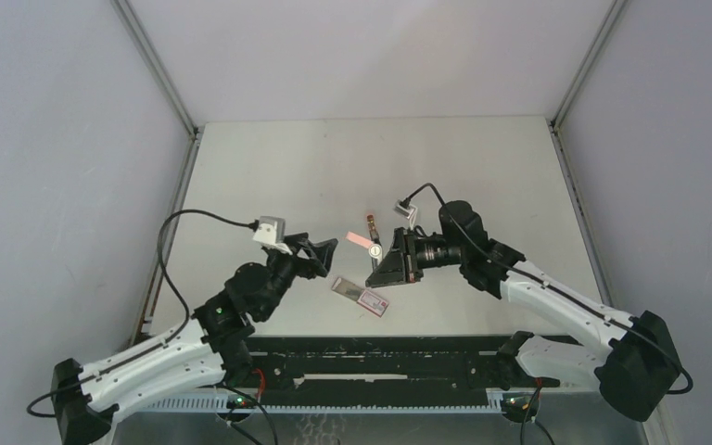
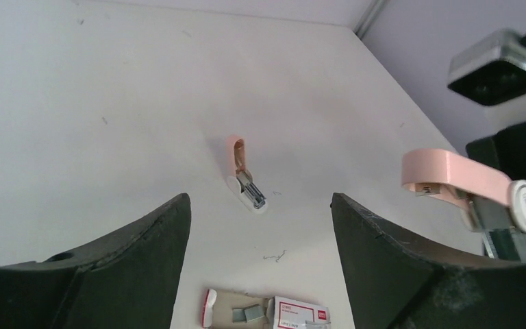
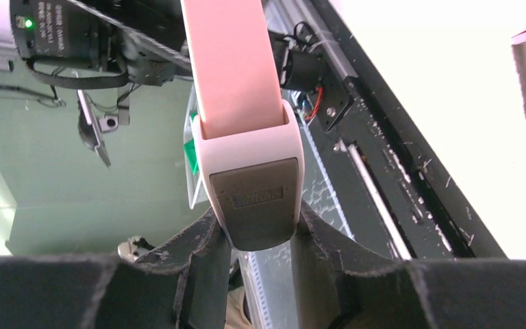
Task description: Load the staples into the stapler
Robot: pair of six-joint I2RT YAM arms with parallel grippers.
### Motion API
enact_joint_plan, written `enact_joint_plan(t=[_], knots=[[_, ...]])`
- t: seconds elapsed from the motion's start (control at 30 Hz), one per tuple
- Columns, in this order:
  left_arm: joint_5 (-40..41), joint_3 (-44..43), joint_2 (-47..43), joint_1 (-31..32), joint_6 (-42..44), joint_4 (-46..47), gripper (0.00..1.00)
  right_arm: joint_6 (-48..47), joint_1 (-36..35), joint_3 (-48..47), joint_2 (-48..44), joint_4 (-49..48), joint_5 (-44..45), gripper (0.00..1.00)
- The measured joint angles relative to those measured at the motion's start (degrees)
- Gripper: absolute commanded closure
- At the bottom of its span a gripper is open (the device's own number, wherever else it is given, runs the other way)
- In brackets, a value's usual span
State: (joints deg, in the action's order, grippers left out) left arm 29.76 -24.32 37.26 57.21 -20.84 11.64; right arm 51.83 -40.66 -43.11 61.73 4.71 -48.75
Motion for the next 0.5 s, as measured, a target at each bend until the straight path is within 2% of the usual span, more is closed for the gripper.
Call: enact_joint_plan(t=[0.13, 0.27, 0.4, 0.5], knots=[[-0.48, 0.35, -6.14, -3.34, -7.26, -6.25, 0.18, 2.01, 0.20, 1.99, 2.21, -4.31, 2.78, 1.00], [-5.11, 0.76, -11.28, -3.78, -11.30, -6.91, 0.16, 2.86, -0.11, 2.58, 3.93, -7.52, 4.66, 1.00], [-14.45, 0.76, -9.64, -3.78, -15.82, -1.77, 0.15, 3.13, -1.53, 2.58, 4.98, -10.95, 5.77, 1.00], [-21.64, 0.76, -5.01, -3.78, -20.13, 3.54, 0.15, 3.28, -2.91, 2.58, 5.07, -13.46, 6.47, 1.00]])
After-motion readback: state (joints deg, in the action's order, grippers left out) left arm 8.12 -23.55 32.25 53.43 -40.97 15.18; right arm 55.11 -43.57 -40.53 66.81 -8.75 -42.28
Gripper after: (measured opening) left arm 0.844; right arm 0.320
